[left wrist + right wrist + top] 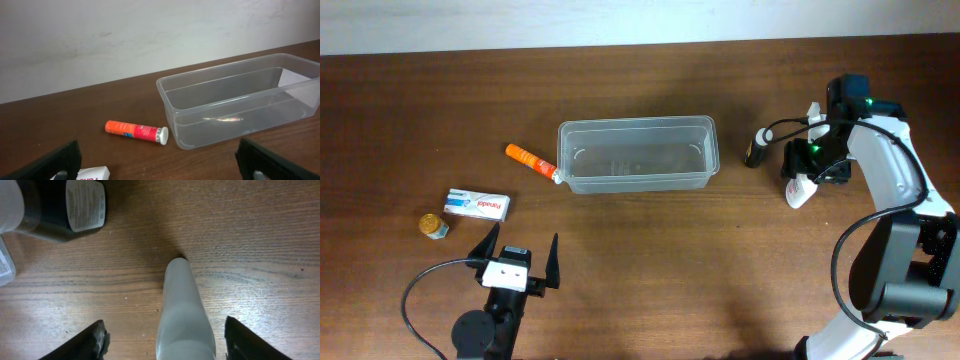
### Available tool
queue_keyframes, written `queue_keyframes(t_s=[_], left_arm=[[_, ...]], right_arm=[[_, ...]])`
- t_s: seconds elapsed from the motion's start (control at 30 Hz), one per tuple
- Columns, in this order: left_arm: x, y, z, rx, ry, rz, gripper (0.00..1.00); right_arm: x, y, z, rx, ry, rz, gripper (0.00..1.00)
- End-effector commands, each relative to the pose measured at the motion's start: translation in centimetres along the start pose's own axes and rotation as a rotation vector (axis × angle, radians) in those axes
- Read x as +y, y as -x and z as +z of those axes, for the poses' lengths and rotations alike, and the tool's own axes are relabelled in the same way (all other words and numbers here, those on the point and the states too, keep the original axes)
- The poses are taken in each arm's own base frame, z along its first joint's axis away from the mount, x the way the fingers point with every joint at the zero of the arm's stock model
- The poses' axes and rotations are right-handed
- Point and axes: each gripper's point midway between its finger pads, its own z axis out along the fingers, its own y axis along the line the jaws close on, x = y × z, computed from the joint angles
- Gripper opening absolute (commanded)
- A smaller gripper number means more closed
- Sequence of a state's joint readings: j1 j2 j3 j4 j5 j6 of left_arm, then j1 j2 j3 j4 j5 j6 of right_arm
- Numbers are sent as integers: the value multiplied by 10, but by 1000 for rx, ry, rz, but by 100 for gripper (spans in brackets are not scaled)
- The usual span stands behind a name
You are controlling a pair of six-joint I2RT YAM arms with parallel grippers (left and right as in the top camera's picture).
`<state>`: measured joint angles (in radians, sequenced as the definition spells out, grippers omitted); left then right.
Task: Pack container
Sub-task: 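Move the right gripper over the white spray bottle and grasp it, then lift the white spray bottle and lower it into the container's right end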
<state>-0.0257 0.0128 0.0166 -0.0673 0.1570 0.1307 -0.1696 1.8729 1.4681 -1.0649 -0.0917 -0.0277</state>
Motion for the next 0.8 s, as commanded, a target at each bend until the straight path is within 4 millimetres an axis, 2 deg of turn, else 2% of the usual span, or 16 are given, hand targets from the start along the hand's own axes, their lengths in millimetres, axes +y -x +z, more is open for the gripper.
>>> queue_keyframes(t_s=[0.0, 0.1, 0.17, 0.57, 0.77], left_arm=[[2, -2, 0, 2, 9, -2, 99], [2, -2, 0, 1, 9, -2, 99], [2, -2, 0, 2, 9, -3, 99], [2, -2, 0, 2, 9, -3, 99], [2, -2, 0, 2, 9, -3, 99]], right_arm=[[0, 1, 3, 4, 2, -1, 66], [-1, -1, 7, 16, 2, 0, 65], [-1, -1, 9, 25, 2, 1, 60], [-2, -7, 13, 51, 0, 8, 23], [-1, -6, 2, 34, -1, 13, 20]])
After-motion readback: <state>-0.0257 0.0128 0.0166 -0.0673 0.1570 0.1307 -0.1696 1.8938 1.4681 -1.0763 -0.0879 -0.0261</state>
